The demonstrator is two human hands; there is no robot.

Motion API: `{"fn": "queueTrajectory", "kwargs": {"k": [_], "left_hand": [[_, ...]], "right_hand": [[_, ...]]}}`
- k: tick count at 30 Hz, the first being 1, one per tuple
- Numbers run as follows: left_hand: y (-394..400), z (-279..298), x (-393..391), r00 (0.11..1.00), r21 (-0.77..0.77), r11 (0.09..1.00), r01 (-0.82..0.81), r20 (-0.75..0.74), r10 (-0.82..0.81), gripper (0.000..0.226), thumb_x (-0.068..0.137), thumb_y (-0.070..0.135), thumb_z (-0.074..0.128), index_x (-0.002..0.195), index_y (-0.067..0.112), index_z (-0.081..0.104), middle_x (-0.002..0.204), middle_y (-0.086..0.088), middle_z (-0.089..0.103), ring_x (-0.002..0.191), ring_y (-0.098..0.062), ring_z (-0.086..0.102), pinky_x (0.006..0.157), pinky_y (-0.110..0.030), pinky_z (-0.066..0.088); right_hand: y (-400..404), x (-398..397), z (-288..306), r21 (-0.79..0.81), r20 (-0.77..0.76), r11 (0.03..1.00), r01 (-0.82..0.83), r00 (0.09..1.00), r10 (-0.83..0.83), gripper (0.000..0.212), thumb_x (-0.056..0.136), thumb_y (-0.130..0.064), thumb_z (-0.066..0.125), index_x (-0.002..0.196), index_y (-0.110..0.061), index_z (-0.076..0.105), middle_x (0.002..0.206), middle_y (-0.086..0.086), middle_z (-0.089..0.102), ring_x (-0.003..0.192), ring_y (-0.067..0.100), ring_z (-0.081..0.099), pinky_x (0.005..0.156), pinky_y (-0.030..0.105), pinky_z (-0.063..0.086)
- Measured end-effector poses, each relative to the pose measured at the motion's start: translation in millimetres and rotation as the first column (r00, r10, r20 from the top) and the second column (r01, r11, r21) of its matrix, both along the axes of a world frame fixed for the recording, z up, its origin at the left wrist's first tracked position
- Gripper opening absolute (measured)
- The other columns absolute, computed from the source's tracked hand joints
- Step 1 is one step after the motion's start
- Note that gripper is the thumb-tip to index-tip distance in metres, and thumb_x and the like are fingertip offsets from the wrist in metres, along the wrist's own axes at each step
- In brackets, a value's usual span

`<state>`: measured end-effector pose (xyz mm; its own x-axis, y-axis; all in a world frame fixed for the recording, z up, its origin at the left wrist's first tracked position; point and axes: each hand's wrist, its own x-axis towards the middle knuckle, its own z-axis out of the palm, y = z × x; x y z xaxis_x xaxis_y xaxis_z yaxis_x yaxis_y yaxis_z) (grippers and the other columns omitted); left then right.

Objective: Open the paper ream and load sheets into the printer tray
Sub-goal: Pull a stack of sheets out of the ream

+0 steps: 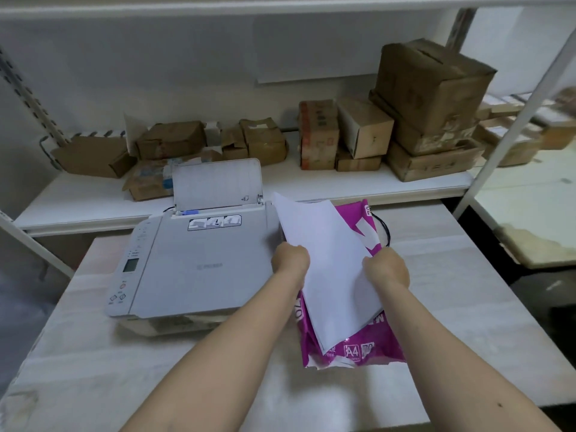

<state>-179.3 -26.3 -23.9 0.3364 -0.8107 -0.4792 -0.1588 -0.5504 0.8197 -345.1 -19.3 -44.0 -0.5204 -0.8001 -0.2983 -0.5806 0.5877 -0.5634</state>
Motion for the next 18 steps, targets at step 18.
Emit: {"fn": "queueTrajectory", "kwargs": {"k": [18], "left_hand": [[19.8, -69.0, -73.0, 0.979, 0.181, 0.965, 0.189, 0.045, -0.200, 0.039, 0.094, 0.024, 0.041, 0.127, 0.010, 0.056, 0.127, -0.010, 0.062, 0.112, -0.031, 0.060, 0.097, -0.038, 0.050]], "right_hand": [[-0.5, -59.2, -87.3, 0.213, -0.005, 0.974, -0.076, 0.997, 0.079, 0.026, 0.087, -0.005, 0.048, 0.108, 0.002, 0.059, 0.110, 0.021, 0.065, 0.100, 0.036, 0.061, 0.072, 0.032, 0.041]]}}
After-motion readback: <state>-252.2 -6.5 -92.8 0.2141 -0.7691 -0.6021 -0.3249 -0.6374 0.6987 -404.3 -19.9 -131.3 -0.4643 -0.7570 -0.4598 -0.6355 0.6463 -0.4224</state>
